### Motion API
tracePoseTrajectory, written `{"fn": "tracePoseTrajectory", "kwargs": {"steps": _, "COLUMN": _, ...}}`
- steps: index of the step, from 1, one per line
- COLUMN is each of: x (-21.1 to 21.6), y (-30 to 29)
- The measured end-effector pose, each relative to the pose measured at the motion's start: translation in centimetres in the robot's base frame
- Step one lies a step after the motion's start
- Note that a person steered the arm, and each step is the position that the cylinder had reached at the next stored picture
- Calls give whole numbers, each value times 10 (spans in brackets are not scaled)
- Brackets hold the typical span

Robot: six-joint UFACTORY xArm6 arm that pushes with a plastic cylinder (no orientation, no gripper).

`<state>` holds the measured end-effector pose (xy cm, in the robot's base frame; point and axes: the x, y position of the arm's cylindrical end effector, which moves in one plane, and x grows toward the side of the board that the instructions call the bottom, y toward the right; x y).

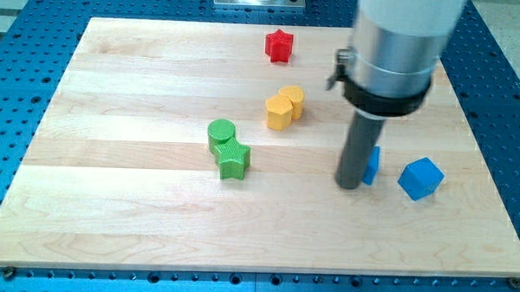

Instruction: Push the triangle into the cube

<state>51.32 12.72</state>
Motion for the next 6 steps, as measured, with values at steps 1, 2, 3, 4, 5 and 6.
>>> {"fn": "tracePoseTrajectory", "kwargs": {"steps": 1, "x": -16, "y": -19}}
{"fn": "tracePoseTrajectory", "kwargs": {"steps": 2, "x": -34, "y": -13}}
{"fn": "tracePoseTrajectory", "kwargs": {"steps": 3, "x": -28, "y": 16}}
{"fn": "tracePoseTrajectory", "kwargs": {"steps": 4, "x": -29, "y": 28}}
{"fn": "tracePoseTrajectory", "kwargs": {"steps": 5, "x": -38, "y": 28}}
{"fn": "tracePoseTrajectory", "kwargs": {"steps": 6, "x": -38, "y": 30}}
